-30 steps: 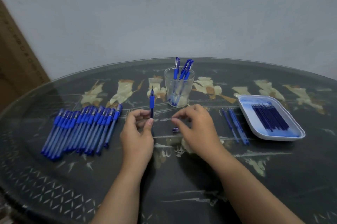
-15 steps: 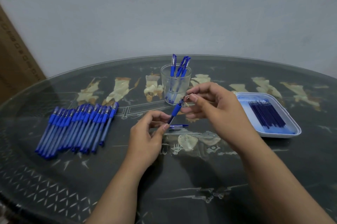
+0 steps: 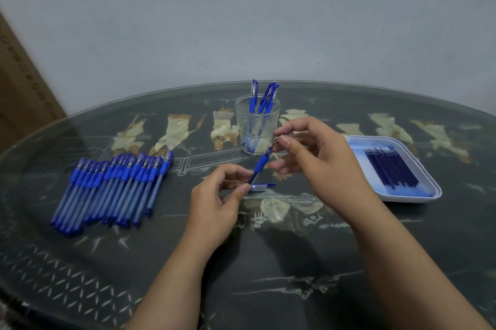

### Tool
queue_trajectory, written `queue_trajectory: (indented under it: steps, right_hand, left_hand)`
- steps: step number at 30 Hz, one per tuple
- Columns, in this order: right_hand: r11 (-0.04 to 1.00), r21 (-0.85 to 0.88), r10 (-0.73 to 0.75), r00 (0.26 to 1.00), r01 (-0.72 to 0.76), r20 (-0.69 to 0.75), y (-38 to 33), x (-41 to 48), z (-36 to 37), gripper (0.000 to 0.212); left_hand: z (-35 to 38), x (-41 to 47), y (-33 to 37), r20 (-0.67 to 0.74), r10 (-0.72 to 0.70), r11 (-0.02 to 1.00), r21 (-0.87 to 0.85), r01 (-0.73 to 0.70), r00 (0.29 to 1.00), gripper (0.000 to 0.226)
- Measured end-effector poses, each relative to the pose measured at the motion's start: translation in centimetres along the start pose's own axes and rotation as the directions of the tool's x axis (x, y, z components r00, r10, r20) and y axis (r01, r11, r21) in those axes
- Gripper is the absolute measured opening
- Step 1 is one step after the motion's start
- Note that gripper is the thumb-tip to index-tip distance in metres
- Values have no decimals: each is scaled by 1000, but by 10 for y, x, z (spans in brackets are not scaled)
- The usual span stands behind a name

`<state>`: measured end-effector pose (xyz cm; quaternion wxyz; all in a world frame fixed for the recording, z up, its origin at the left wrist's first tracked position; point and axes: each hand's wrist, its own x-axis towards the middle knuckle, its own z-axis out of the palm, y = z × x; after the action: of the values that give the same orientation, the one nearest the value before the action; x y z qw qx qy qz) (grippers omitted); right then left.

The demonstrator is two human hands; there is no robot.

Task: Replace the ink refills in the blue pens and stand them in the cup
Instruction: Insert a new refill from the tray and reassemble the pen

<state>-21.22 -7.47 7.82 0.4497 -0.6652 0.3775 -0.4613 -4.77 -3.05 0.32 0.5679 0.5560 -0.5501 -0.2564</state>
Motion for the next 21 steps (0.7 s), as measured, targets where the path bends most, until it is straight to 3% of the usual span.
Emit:
queue_trajectory:
  steps: [2,5,7,13,16,18,21]
  right_hand:
    - [998,-66,-16,1000,17,16,2,0,2,15]
    - [936,-338,-98,995,93,2,4,1,3,8]
    - [897,-429,-129,991,108,-21,2,0,3,8]
    - [973,-224,-44,999,45,9,7,-1,2,22]
    - [963,-265,-56,998,45,-35,9,-1,4,5]
    - [929,-368,-76,990,27,-119,11,-1,5,23]
    - [961,-277,-36,996,12,-82,10,-1,3,27]
  left_hand:
    - [0,0,0,3,2,1000,1,-2,1000,34]
    - [0,0,0,2,4,1000,19,-4,1000,35]
    - [0,0,0,3,0,1000,21,0,1000,36]
    - [0,0,1,3,-11,1000,9,11,1000,34]
    - [0,0,1,11,-6,999,35,6,1000,35]
    - [1,-1,1,6,-4,999,31,3,1000,35]
    - [1,0,0,-1,-5,1000,19,5,1000,34]
